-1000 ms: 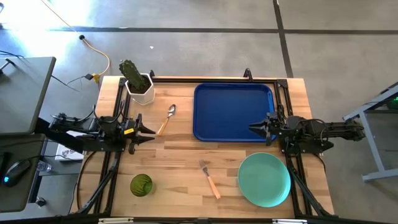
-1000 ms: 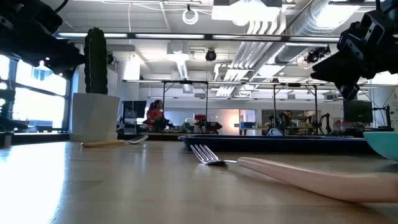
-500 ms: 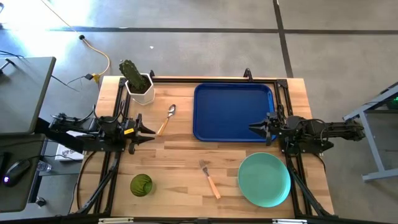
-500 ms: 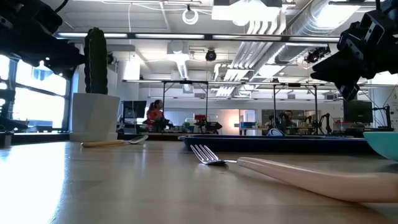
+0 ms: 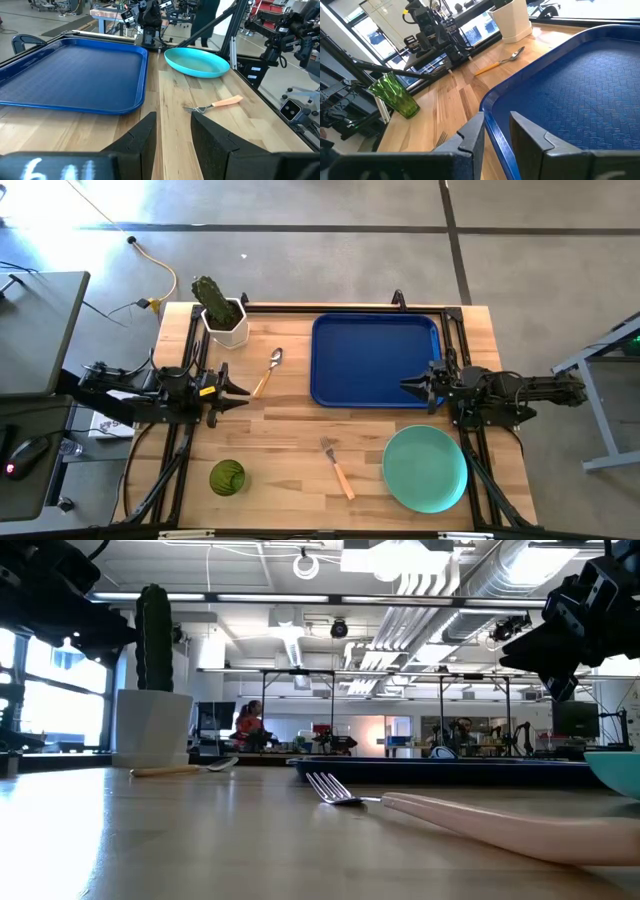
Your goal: Pick and place plate/cup/fork/spoon on tray
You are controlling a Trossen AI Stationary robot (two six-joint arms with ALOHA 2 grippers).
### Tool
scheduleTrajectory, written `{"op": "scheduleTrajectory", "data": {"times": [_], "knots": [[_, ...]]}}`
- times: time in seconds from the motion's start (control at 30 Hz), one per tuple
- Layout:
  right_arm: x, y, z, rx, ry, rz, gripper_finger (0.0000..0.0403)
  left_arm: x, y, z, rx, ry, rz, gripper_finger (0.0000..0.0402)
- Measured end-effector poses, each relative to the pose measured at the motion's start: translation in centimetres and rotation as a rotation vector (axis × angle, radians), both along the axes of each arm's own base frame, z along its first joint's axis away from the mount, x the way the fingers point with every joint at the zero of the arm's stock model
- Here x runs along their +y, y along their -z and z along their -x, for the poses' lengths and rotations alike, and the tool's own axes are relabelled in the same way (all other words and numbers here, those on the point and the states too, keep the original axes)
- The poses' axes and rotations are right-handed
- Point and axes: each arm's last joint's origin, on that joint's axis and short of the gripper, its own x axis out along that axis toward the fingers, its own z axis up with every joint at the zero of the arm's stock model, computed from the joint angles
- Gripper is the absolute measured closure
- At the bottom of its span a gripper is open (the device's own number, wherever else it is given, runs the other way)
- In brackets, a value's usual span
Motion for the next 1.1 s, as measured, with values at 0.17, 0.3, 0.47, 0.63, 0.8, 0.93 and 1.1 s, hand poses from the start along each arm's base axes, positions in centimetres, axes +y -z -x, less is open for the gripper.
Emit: {"op": "scheduleTrajectory", "data": {"times": [0.17, 0.3, 0.47, 0.63, 0.8, 0.93, 1.1], "knots": [[0.0, 0.0, 0.0, 0.0, 0.0, 0.0, 0.0321, 0.0, 0.0, 0.0, 0.0, 0.0, 0.0, 0.0291], [0.0, 0.0, 0.0, 0.0, 0.0, 0.0, 0.0321, 0.0, 0.0, 0.0, 0.0, 0.0, 0.0, 0.0291], [0.0, 0.0, 0.0, 0.0, 0.0, 0.0, 0.0321, 0.0, 0.0, 0.0, 0.0, 0.0, 0.0, 0.0291], [0.0, 0.0, 0.0, 0.0, 0.0, 0.0, 0.0321, 0.0, 0.0, 0.0, 0.0, 0.0, 0.0, 0.0291], [0.0, -0.02, 0.0, -0.002, 0.0, 0.0, 0.0321, 0.0, 0.0, 0.0, 0.0, 0.0, 0.0, 0.0291], [0.0, -0.04, -0.01, -0.008, 0.003, -0.016, 0.0321, 0.0, -0.01, 0.0, 0.001, -0.004, 0.024, 0.0291], [-0.1, -0.09, 0.0, -0.039, 0.06, -0.166, 0.0321, 0.0, -0.01, 0.0, 0.001, -0.004, 0.025, 0.0291]]}}
